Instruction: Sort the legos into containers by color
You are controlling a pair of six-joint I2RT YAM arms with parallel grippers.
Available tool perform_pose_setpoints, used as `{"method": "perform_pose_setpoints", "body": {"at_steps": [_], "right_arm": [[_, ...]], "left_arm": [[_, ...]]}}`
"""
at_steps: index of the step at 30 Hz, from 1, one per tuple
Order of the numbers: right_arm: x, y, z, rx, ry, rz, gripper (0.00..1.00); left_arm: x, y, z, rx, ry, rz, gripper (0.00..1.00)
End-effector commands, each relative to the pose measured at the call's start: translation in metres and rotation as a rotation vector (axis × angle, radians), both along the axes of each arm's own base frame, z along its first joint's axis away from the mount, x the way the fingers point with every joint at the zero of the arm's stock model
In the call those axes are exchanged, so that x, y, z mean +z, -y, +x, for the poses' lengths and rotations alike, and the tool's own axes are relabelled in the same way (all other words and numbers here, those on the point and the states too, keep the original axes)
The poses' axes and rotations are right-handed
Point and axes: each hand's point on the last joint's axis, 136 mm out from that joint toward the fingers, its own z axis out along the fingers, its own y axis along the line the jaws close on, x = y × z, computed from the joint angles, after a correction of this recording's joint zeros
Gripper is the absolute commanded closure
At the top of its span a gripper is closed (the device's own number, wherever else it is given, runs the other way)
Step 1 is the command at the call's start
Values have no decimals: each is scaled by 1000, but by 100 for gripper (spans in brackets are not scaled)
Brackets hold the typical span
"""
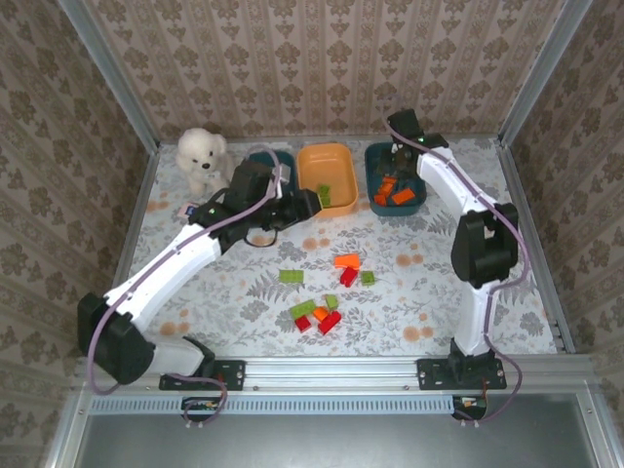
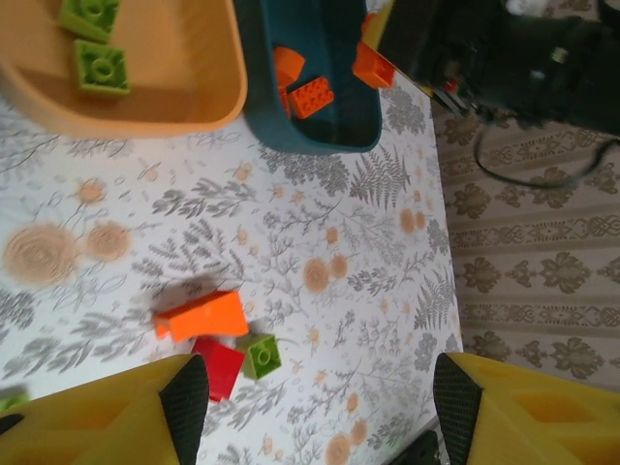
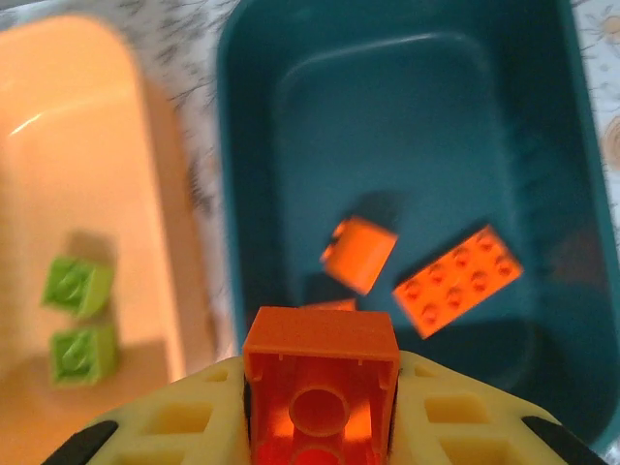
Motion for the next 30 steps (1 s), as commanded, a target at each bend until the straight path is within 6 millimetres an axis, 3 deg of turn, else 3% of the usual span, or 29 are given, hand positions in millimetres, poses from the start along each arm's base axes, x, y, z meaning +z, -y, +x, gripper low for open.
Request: {"method": "perform_pose_setpoints", "body": {"at_steps": [1, 4, 9, 17, 26, 30], "right_arm": [[-17, 16, 26, -54, -17, -17, 70], [-29, 32, 44, -101, -37, -28, 69], [-60, 48, 55, -140, -101, -55, 69], [-95, 41, 54, -105, -177, -15, 68], [-102, 30, 53, -79, -207, 32, 62], [-99, 27, 50, -68, -215, 43, 54]], "left_arm": [[25, 17, 9, -59, 74, -45, 34], [24, 20, 14, -59, 73, -41, 34], [20, 19, 17, -51, 65, -36, 34], [15, 18, 22, -46, 52, -30, 34], [6, 23, 25, -76, 37, -9, 34], [2, 22, 24, -92, 40, 19, 35]]}}
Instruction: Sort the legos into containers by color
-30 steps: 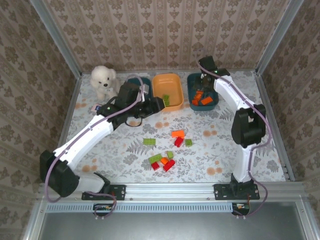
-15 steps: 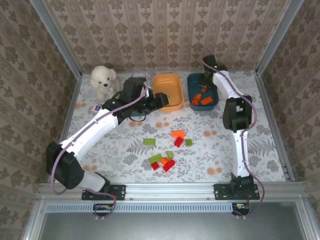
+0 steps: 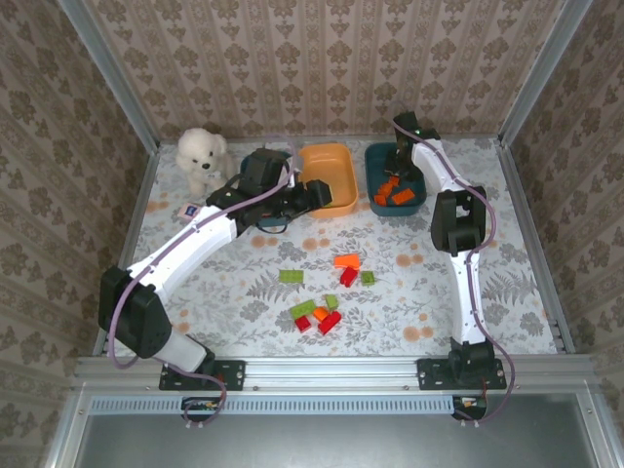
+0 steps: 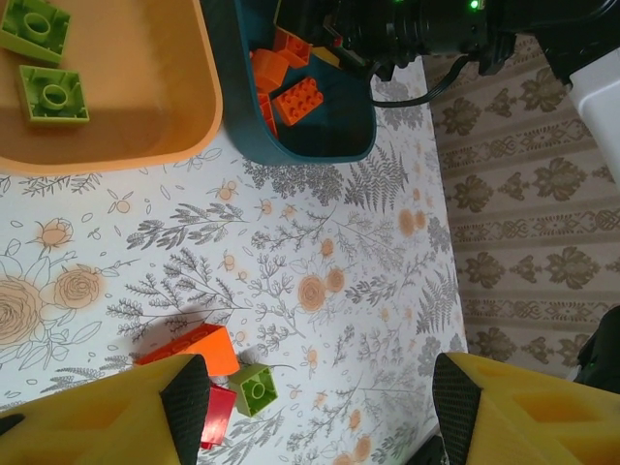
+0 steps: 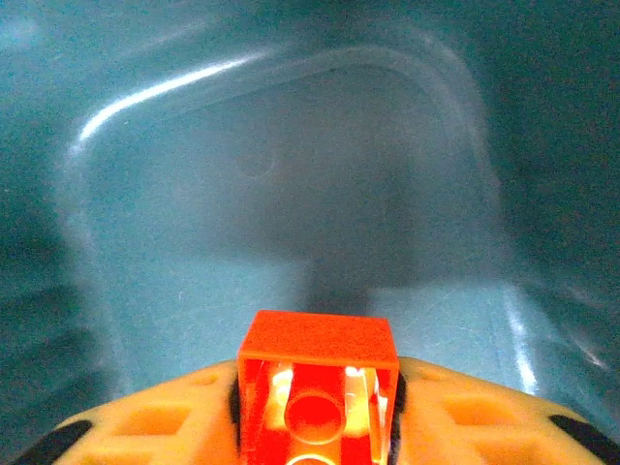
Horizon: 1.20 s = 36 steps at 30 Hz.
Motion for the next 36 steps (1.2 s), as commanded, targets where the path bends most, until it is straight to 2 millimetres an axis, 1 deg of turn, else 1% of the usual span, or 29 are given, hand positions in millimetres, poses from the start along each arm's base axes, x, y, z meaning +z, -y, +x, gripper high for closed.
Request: {"method": "perform_pose_setpoints", "body": {"at_steps": [1, 3, 5, 7, 9, 11, 13, 16, 18, 19, 20, 23, 26, 27, 29, 30, 32, 34, 36], "right_arm": [[2, -6, -6, 10, -31, 22, 51], [12, -6, -5, 14, -13, 14, 45], [29, -7, -3, 21, 23, 10, 43], [52, -8, 0, 25, 73, 9, 42], [80, -10, 3, 27, 135, 12, 42], [112, -14, 2, 35, 195, 15, 42], [144, -25, -5, 64, 256, 25, 43], [176, -44, -28, 106, 314, 39, 44], [193, -60, -52, 133, 339, 56, 44], [198, -65, -65, 147, 346, 67, 44], [206, -74, -81, 166, 363, 82, 44], [216, -94, -132, 223, 394, 136, 44], [212, -118, -184, 318, 409, 229, 43], [212, -124, -204, 350, 415, 259, 43], [211, -132, -240, 409, 421, 296, 43], [205, -134, -256, 432, 409, 302, 43], [196, -128, -287, 444, 387, 299, 43], [189, -117, -309, 415, 367, 306, 43], [191, -103, -325, 382, 374, 306, 43]], "left_arm": [[10, 2, -1, -43, 40, 9, 35], [8, 0, -2, -48, 40, 20, 35], [7, -1, -4, -52, 40, 28, 35], [6, -3, -5, -49, 37, 35, 35], [5, -4, -7, -48, 30, 40, 35], [4, -4, -9, -58, 22, 49, 35], [3, -1, -14, -90, 29, 75, 35], [-6, 3, -23, -145, 19, 136, 35], [-16, 5, -29, -166, -3, 164, 36], [-20, 3, -32, -168, -14, 176, 36], [-26, 1, -34, -163, -29, 194, 36], [-47, -17, -40, -101, -86, 276, 37], [-65, -41, -46, -4, -152, 356, 37], [-70, -45, -49, 23, -175, 359, 37], [-78, -48, -55, 61, -211, 344, 37], [-82, -46, -57, 68, -226, 329, 37], [-83, -32, -63, 37, -220, 310, 37], [-76, -8, -68, -54, -166, 318, 37], [-74, 15, -75, -154, -123, 366, 37]]}}
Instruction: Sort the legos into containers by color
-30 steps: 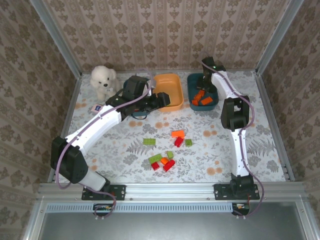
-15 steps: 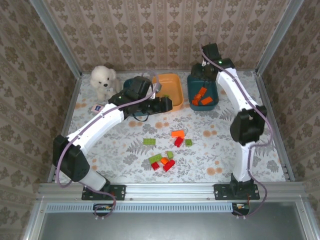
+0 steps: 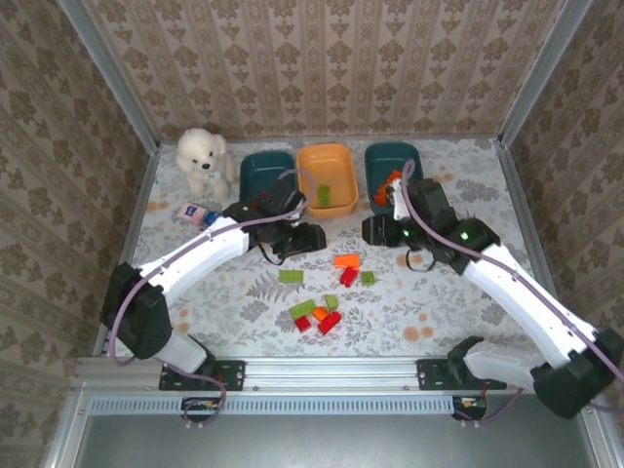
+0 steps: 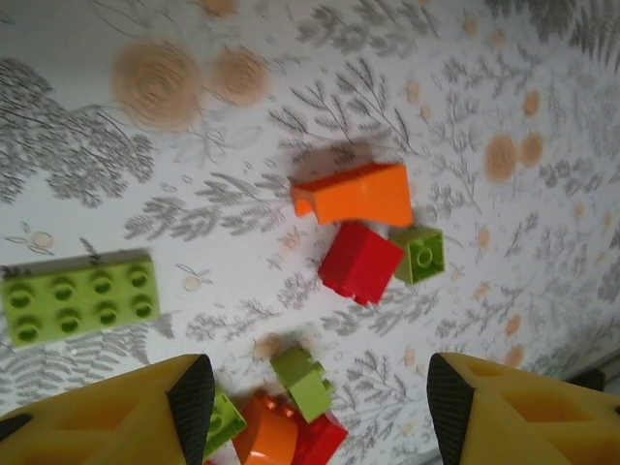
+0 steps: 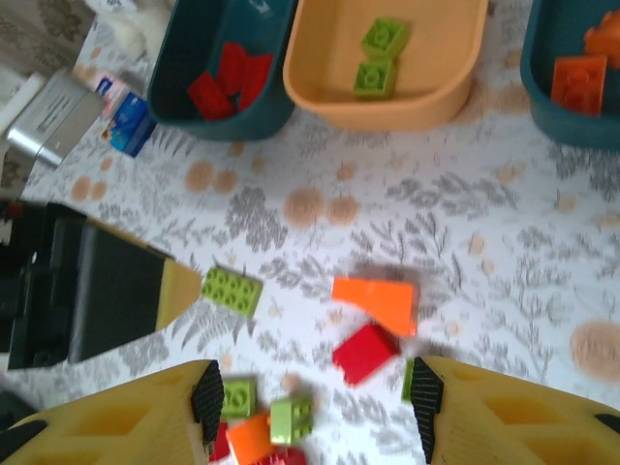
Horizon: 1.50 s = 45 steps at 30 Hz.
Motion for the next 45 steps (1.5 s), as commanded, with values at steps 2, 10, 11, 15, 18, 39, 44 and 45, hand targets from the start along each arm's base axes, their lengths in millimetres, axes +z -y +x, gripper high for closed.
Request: {"method": "perform_pose_setpoints", "body": {"at_steps": [2, 10, 11, 15, 18, 39, 44, 45], "right_arm": [[15, 28, -33, -78, 17, 29, 43], [83, 66, -65, -149, 203, 58, 40], [90, 70, -69, -158, 215, 63, 40], [108, 86, -87, -203, 262, 105, 37], [113, 98, -96, -238, 276, 115, 37], [115, 99, -95, -247, 260, 93, 35], [114, 96, -93, -238, 254, 92, 35], [115, 96, -92, -238, 254, 90, 35]], "left_arm": [[11, 61, -15, -213, 39, 17, 37], [-31, 137, -49, -532, 48, 149, 37], [-38, 138, -50, -566, 59, 197, 35], [-56, 139, -45, -682, 130, 336, 27], [-66, 140, -41, -777, 181, 393, 25], [-120, 143, -29, -1019, 269, 575, 23], [-130, 141, -27, -1010, 255, 597, 26], [-133, 138, -27, -1009, 252, 610, 26]]}}
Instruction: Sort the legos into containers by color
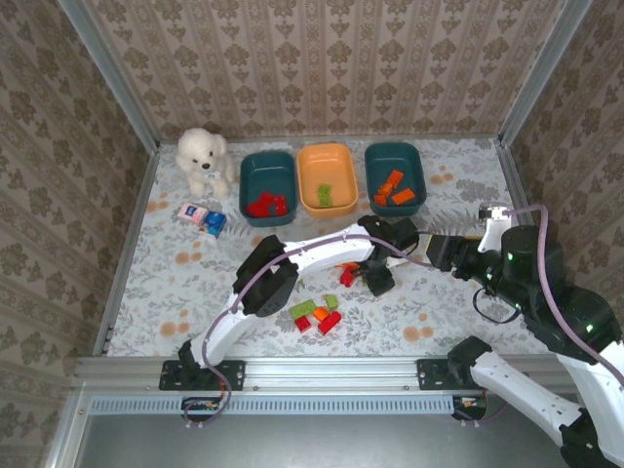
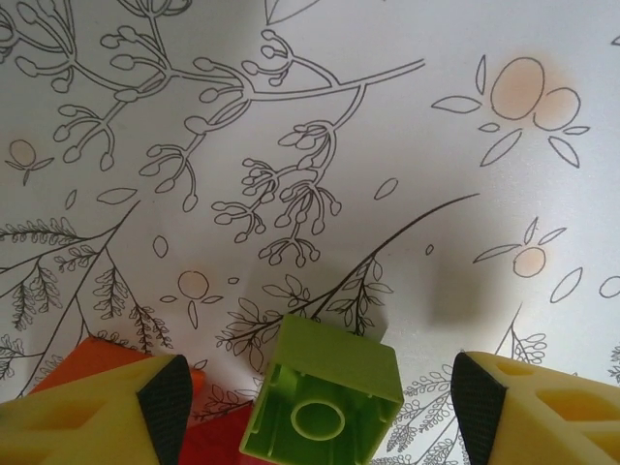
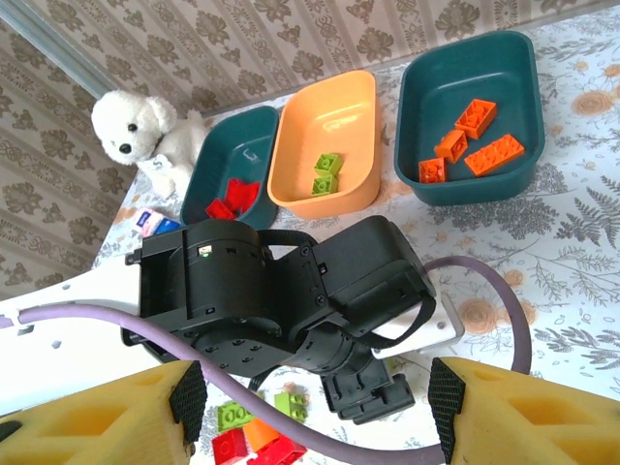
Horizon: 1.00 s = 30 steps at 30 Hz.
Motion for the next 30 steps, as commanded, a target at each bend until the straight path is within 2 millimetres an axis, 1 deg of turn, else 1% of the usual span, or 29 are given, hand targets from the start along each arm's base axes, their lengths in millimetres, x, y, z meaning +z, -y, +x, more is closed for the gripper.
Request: {"method": "perform_pose_setpoints", "body": {"at_steps": [1, 7, 11, 12, 14, 16, 21, 26, 30], "right_arm": [[8, 1, -1, -3, 12, 2, 35], [7, 0, 1, 0, 8, -2, 34], [5, -1, 3, 0, 5, -4, 34], [5, -2, 4, 0, 7, -2, 34], [4, -3, 4, 2, 5, -2, 33], [3, -3, 6, 2, 1, 0, 33], [2, -6, 8, 7, 2, 4, 33], [1, -7, 8, 9, -2, 4, 33], [1, -6, 8, 6, -3, 6, 33]], "left_arm": [[-14, -8, 2, 3, 15, 60, 26], [-21, -9, -3, -2, -3, 66, 35], [-16, -13, -4, 12, 19, 79, 40], [-14, -13, -5, 10, 24, 79, 40], [-10, -12, -5, 3, 48, 73, 36], [-9, -11, -4, 2, 53, 71, 36], [-20, -16, -6, 18, 40, 99, 39], [-25, -18, -2, 32, 51, 105, 51], [-20, -17, 2, 45, 71, 94, 67]]}}
